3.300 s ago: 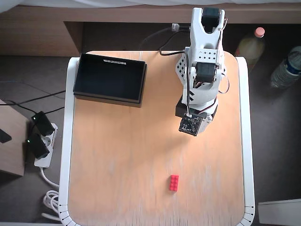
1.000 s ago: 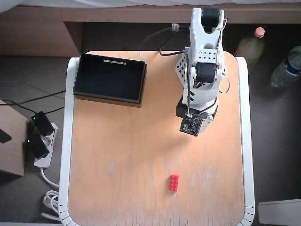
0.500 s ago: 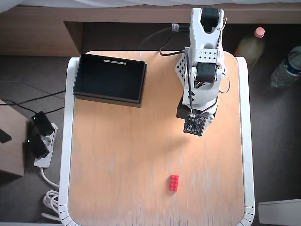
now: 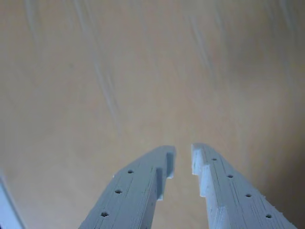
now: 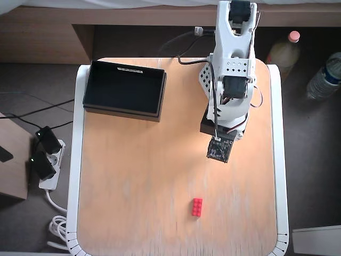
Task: Grasp a lego block and put it in the bin.
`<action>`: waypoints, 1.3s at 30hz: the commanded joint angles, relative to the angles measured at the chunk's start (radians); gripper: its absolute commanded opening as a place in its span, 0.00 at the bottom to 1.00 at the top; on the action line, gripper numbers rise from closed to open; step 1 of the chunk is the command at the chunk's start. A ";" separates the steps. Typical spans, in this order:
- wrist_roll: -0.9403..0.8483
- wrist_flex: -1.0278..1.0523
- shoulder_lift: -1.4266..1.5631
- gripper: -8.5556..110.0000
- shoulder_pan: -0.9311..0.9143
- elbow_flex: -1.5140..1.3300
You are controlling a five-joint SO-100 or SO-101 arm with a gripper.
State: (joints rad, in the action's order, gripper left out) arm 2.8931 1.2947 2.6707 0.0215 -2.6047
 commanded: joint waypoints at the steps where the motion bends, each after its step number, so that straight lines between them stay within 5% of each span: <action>1: 0.000 -0.003 -0.141 0.07 0.006 0.249; 21: 0.319 -0.285 -0.706 0.10 -0.132 0.624; 39: 0.241 -0.391 -1.051 0.28 -0.195 0.896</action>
State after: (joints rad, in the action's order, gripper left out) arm 3.1539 0.9649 1.6337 -0.1611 -1.8623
